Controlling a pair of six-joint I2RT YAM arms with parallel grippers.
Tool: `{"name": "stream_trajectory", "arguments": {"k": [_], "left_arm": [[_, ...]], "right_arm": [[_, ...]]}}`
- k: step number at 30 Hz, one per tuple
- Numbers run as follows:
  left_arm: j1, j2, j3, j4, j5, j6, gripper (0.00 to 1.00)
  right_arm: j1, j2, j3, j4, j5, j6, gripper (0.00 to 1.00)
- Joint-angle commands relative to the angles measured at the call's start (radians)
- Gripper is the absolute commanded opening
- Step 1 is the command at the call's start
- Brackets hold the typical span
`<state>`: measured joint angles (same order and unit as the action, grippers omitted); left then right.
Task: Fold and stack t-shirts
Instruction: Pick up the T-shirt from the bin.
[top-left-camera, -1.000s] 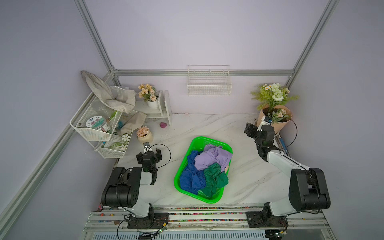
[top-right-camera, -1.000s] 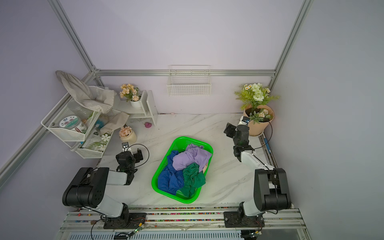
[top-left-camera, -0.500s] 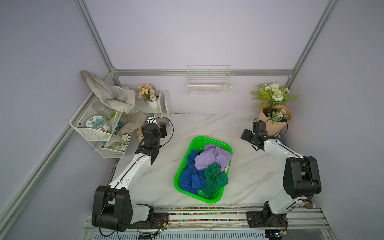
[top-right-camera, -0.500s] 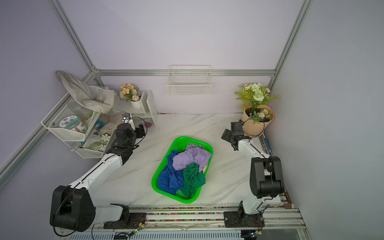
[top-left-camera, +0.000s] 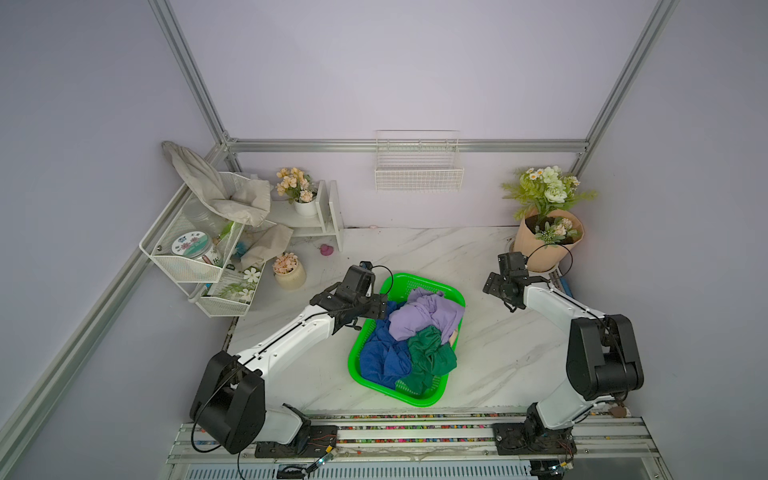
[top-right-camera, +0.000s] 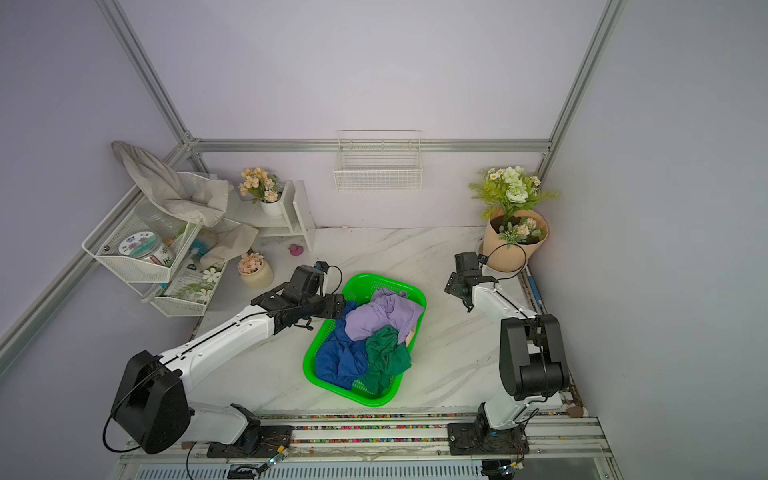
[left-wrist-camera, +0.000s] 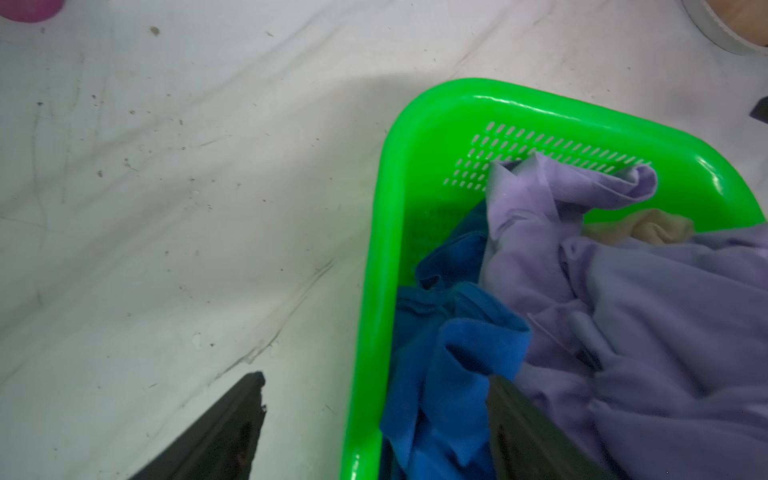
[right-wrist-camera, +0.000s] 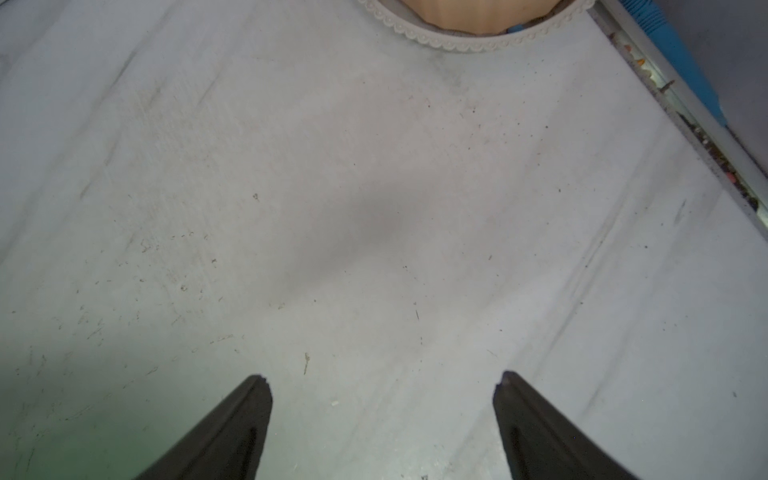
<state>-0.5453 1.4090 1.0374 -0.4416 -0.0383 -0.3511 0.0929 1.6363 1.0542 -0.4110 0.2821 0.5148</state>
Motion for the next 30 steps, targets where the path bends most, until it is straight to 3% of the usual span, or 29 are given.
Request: {"name": "stream_trajectory", "arguments": {"k": [1, 10, 19, 22, 23, 24, 25, 26, 28, 30], "left_arm": [[-0.029, -0.03, 0.147, -0.126, 0.078, -0.028, 0.88], [-0.086, -0.064, 0.242, -0.237, 0.155, -0.067, 0.92], [-0.092, 0.014, 0.228, -0.219, 0.25, -0.014, 0.93], [-0.092, 0.07, 0.245, -0.212, 0.294, -0.002, 0.88], [-0.093, 0.082, 0.256, -0.21, 0.315, 0.002, 0.81], [-0.092, 0.092, 0.265, -0.208, 0.339, 0.01, 0.64], [-0.092, 0.106, 0.281, -0.215, 0.362, 0.014, 0.36], [-0.091, 0.12, 0.299, -0.226, 0.384, 0.02, 0.01], [-0.092, 0.13, 0.325, -0.242, 0.402, 0.022, 0.0], [-0.092, 0.122, 0.355, -0.256, 0.369, 0.016, 0.0]], "right_arm": [[0.018, 0.018, -0.002, -0.047, 0.071, 0.017, 0.91], [0.045, 0.045, -0.019, -0.052, 0.104, 0.024, 0.91], [0.055, 0.077, -0.008, -0.062, 0.104, 0.048, 0.91], [0.056, 0.083, -0.011, -0.066, 0.116, 0.051, 0.91], [0.056, 0.087, -0.011, -0.07, 0.121, 0.053, 0.91], [0.057, 0.088, -0.013, -0.074, 0.125, 0.054, 0.91], [0.056, 0.091, -0.016, -0.076, 0.128, 0.054, 0.91], [0.057, 0.091, -0.02, -0.077, 0.132, 0.054, 0.89], [0.057, 0.09, -0.031, -0.075, 0.138, 0.053, 0.77], [0.056, 0.089, -0.043, -0.077, 0.151, 0.059, 0.44]]}}
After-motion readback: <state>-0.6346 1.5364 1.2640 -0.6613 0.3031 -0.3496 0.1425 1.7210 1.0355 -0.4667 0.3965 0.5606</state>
